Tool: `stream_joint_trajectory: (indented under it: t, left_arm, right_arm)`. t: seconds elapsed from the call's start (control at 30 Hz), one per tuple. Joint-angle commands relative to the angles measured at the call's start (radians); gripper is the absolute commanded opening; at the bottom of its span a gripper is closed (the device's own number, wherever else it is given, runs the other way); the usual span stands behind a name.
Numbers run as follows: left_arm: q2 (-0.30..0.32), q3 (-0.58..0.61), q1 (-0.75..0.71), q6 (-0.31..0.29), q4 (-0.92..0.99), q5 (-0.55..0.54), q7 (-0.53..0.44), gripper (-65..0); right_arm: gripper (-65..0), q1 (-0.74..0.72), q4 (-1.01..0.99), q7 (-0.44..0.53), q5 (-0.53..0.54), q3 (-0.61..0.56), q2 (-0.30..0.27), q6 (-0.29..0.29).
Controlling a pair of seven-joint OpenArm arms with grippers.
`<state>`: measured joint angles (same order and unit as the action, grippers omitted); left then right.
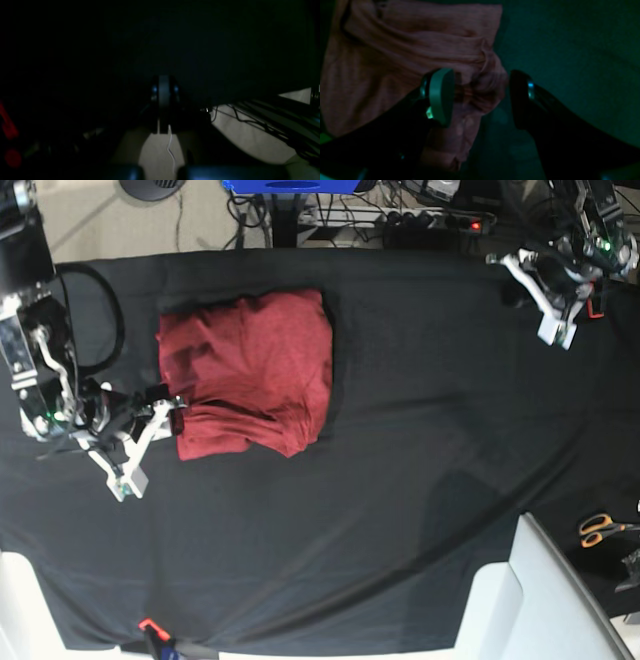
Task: Fold the T-shirt properly
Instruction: 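Tuck the bundle's loose corner under with the right gripper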
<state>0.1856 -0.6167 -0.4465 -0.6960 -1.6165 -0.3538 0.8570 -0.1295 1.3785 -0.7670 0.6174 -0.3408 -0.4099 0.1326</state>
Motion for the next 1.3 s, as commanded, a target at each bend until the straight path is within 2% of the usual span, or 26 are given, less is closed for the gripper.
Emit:
stream_joint_trajectory:
  t: [0.0, 0.1, 0.17, 0.43, 0.53, 0.8, 1.0, 1.07, 1.2, 1.27]
  left_arm:
    - [0.004, -0.01, -0.007, -0.002, -0.017, -0.014, -0.012, -65.0]
    - [-0.005, -0.015, -0.016, -0.002, -0.015, -0.014, -0.014, -65.0]
    - [-0.007, -0.01, -0.019, -0.002, -0.015, -0.014, -0.014, -65.0]
    - [-0.019, -0.006, -0.011, -0.002, -0.011, -0.014, -0.014, -65.0]
    - [-0.019, -0.006, -0.01, -0.002, -0.009, -0.014, -0.014, -65.0]
    - [-0.019, -0.006, -0.01, -0.002, -0.009, -0.014, -0.014, -65.0]
    - [-0.019, -0.006, -0.008, -0.002, -0.009, -0.014, -0.014, -65.0]
    - [-0.019, -0.006, -0.007, -0.002, -0.009, -0.014, -0.014, -65.0]
    - [-0.019, -0.006, 0.007, -0.002, -0.003, -0.012, -0.014, -65.0]
    - [-0.018, -0.006, 0.012, -0.002, 0.022, -0.012, -0.014, -65.0]
  right_arm:
    - [-31.5, -0.023, 0.002, 0.03, -0.024, 0.003, -0.011, 0.005]
    - [-31.5, -0.034, -0.035, 0.042, -0.118, 0.003, -0.002, 0.009]
    - [-31.5, -0.035, -0.06, 0.045, -0.139, 0.003, 0.013, 0.009]
    - [-31.5, -0.051, -0.075, 0.047, -0.139, 0.003, 0.027, 0.011]
    - [-31.5, -0.081, -0.087, 0.04, -0.139, 0.001, 0.049, 0.011]
    - [-31.5, -0.141, -0.224, 0.048, -0.141, -0.001, 0.09, 0.011]
    - [-32.1, -0.151, -0.232, 0.048, -0.141, 0.001, 0.09, 0.011]
    - [-37.1, -0.151, -0.232, 0.048, -0.141, 0.001, 0.09, 0.011]
    - [-55.4, -0.152, -0.232, 0.048, -0.141, 0.003, 0.09, 0.011]
    - [-61.7, -0.152, -0.232, 0.048, -0.141, 0.004, 0.09, 0.011]
